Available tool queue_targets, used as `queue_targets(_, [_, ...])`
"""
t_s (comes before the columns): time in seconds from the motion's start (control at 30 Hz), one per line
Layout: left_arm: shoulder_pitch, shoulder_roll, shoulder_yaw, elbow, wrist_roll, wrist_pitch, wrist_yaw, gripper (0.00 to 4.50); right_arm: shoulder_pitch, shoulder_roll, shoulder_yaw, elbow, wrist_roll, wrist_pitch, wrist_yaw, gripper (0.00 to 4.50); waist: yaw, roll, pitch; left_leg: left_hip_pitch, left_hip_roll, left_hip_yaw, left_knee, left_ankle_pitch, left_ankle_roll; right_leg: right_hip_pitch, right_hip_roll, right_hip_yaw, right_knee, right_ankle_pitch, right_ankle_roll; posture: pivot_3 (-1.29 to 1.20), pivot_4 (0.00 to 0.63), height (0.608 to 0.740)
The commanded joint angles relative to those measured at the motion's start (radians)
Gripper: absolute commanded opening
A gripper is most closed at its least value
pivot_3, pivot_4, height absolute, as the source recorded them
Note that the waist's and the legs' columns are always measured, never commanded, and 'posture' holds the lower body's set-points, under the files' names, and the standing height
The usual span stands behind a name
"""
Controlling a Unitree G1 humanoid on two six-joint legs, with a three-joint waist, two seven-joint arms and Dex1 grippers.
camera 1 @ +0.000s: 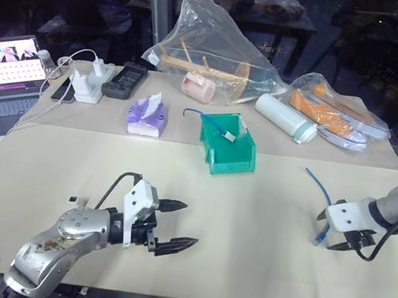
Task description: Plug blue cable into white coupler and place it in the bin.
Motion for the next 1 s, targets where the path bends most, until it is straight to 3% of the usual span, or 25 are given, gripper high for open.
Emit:
queue_targets(0.03, [0.004, 0.005, 0.015, -0.030, 0.004, -0.038, -0.004, 4.50, -0.022, 0.018, 0.019, 0.059, -0.025, -0.031, 0.000, 2.63, -0.002, -0.002, 0.000, 0.000, 0.000, 0.000, 0.000, 0.000, 0.000, 0.000, 0.000, 0.000, 0.000, 0.000, 0.000, 0.00, 0.150, 0.740])
queue_targets(0.07, [0.005, 0.005, 0.014, -0.026, 0.008, -0.042, -0.007, 4.50, -0.029, 0.024, 0.022, 0.072, -0.029, -0.037, -0.001, 1.99, -0.003, -0.003, -0.001, 0.000, 0.000, 0.000, 0.000, 0.000, 0.000, 0.000, 0.000, 0.000, 0.000, 0.001, 0.000, 0.00, 0.150, 0.740])
queue_targets(0.1, [0.005, 0.008, 0.013, -0.020, 0.012, -0.050, -0.012, 4.50, -0.035, 0.031, 0.025, 0.084, -0.030, -0.041, 0.000, 1.89, -0.004, -0.003, -0.001, 0.001, 0.000, 0.000, 0.001, 0.000, 0.000, 0.001, 0.000, 0.001, 0.000, 0.002, 0.000, 0.00, 0.150, 0.740])
queue_targets(0.27, [0.015, 0.044, 0.020, 0.024, 0.038, -0.103, -0.066, 4.50, -0.044, 0.055, 0.026, 0.104, -0.019, -0.066, 0.006, 0.14, -0.013, -0.008, -0.002, 0.002, 0.000, 0.001, 0.001, 0.001, -0.001, 0.001, 0.001, 0.002, 0.000, 0.003, 0.000, 0.00, 0.150, 0.740])
queue_targets(0.3, [0.013, 0.053, 0.021, 0.039, 0.046, -0.116, -0.079, 4.50, -0.043, 0.060, 0.024, 0.104, -0.015, -0.066, 0.008, 0.02, -0.015, -0.008, -0.002, 0.002, 0.000, 0.001, 0.001, 0.001, -0.001, 0.001, 0.001, 0.002, 0.001, 0.003, 0.000, 0.00, 0.150, 0.740])
queue_targets(0.43, [0.012, 0.104, 0.049, 0.109, 0.059, -0.167, -0.145, 4.50, 0.003, 0.078, -0.022, 0.016, 0.085, 0.041, 0.073, 0.02, -0.024, -0.008, -0.002, 0.003, 0.001, 0.001, 0.001, 0.001, -0.001, 0.001, 0.002, 0.002, 0.001, 0.003, -0.001, 0.00, 0.150, 0.740])
queue_targets(0.6, [-0.028, 0.119, 0.082, 0.192, 0.068, -0.212, -0.173, 4.50, 0.106, 0.121, -0.112, -0.305, 0.260, 0.355, 0.099, 0.02, -0.028, -0.007, -0.002, 0.002, 0.002, 0.001, 0.000, 0.000, 0.000, -0.001, 0.003, 0.003, 0.002, 0.003, -0.001, 0.00, 0.150, 0.740])
queue_targets(0.8, [-0.109, 0.067, 0.066, 0.228, 0.077, -0.215, -0.145, 4.50, 0.157, 0.286, -0.093, -0.675, 0.266, 0.688, -0.065, 0.02, -0.014, -0.004, 0.000, -0.001, 0.001, 0.000, 0.000, 0.000, 0.000, -0.004, 0.002, 0.003, 0.003, 0.003, -0.001, 0.00, 0.150, 0.740])
queue_targets(1.0, [-0.146, 0.024, 0.027, 0.207, 0.077, -0.174, -0.131, 4.50, 0.188, 0.403, -0.073, -0.854, 0.271, 0.982, -0.169, 0.02, 0.007, -0.004, 0.000, -0.017, 0.000, -0.001, 0.005, 0.006, -0.010, -0.023, 0.002, 0.003, 0.016, 0.004, -0.001, 0.00, 0.150, 0.740])
